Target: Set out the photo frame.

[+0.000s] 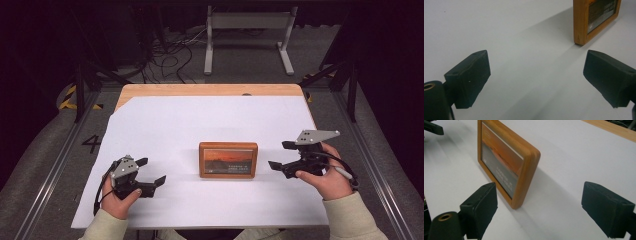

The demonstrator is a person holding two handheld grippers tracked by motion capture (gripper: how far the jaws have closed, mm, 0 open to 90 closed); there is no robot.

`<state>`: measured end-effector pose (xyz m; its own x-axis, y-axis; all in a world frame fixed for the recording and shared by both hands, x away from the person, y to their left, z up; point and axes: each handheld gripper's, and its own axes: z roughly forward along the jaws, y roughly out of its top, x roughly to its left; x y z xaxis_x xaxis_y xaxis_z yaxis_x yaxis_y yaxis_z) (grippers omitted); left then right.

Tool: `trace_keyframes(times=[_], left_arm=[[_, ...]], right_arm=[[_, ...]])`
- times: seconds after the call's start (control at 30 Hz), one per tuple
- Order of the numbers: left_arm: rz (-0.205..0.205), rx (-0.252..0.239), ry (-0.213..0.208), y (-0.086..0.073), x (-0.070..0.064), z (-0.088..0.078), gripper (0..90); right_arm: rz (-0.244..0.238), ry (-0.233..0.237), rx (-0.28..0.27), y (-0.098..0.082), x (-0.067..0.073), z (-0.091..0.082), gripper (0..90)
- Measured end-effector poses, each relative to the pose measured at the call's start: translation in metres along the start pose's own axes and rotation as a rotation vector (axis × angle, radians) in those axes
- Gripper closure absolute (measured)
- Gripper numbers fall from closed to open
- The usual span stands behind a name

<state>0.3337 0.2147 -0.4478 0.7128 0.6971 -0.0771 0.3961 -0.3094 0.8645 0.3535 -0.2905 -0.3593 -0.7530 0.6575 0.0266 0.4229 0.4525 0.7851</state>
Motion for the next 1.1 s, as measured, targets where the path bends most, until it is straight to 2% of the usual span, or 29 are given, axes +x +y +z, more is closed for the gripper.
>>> trace_keyframes(times=[0.17,0.23,0.33,0.37,0.5,0.63,0.8,1.1], left_arm=[[0.003,-0.002,0.004,-0.001,0.000,0.001,7.7],[0.011,0.001,0.005,-0.001,0.000,0.001,7.7],[0.013,0.000,0.014,-0.001,0.001,0.001,7.6],[0.010,0.001,0.018,-0.002,0.000,0.001,7.6],[0.017,0.002,0.022,-0.003,0.001,0.003,6.5],[0.016,0.005,0.020,-0.003,0.001,0.004,6.6],[-0.006,0.040,0.013,-0.005,0.001,0.007,7.6],[-0.012,0.049,0.003,-0.006,0.001,0.008,8.5]], right_arm=[[0.021,-0.017,-0.030,-0.017,-0.003,0.002,13.8],[0.037,-0.006,-0.053,-0.029,-0.005,0.005,13.8],[0.053,-0.014,-0.085,-0.045,-0.007,0.010,13.8],[0.053,-0.014,-0.085,-0.045,-0.007,0.010,13.8],[0.065,-0.016,-0.098,-0.064,-0.011,0.017,13.9],[0.072,-0.030,-0.079,-0.081,-0.014,0.027,13.9],[0.090,-0.063,-0.109,-0.094,-0.015,0.031,13.9],[0.065,-0.069,-0.127,-0.090,-0.013,0.027,13.7]])
